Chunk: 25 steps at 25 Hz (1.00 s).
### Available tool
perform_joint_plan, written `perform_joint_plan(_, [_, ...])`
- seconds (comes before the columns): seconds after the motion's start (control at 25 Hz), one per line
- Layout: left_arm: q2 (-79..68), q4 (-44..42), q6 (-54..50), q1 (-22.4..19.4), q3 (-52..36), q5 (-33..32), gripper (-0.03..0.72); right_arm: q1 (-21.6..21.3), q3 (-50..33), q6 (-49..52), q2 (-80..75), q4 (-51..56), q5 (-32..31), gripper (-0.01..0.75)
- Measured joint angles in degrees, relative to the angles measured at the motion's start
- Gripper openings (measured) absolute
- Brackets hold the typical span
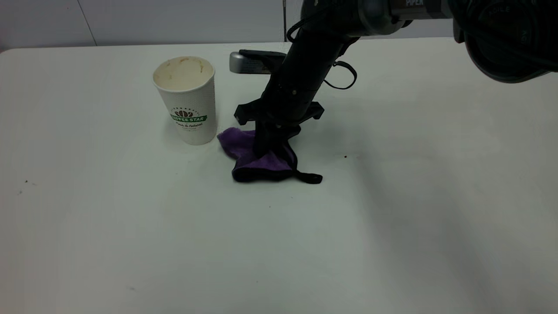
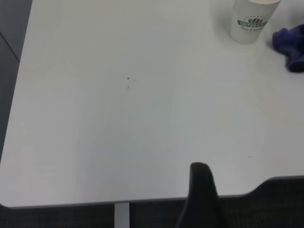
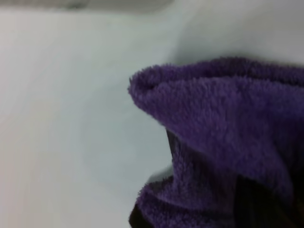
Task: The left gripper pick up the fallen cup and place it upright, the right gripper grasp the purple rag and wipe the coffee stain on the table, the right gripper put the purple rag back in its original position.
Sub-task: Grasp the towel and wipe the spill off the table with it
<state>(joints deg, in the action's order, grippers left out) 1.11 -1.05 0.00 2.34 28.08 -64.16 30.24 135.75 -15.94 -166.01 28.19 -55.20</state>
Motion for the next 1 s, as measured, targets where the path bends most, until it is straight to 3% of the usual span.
perform_joint_plan(0.28, [0.0,0.0,0.0,0.0,0.0,0.0,0.58,1.7,0.5,12.1,0.6,-12.4,-9.9,0.059])
perform_joint_plan(0.48, [0.0,0.0,0.0,0.0,0.0,0.0,0.58,0.7,0.8,20.1,1.0,-25.3,-13.1,0.059])
perform_joint_plan(1.0, [0.0,0.0,0.0,0.0,0.0,0.0,0.58,-18.4,1.6,22.1,1.0,-28.2,-13.6,0.109])
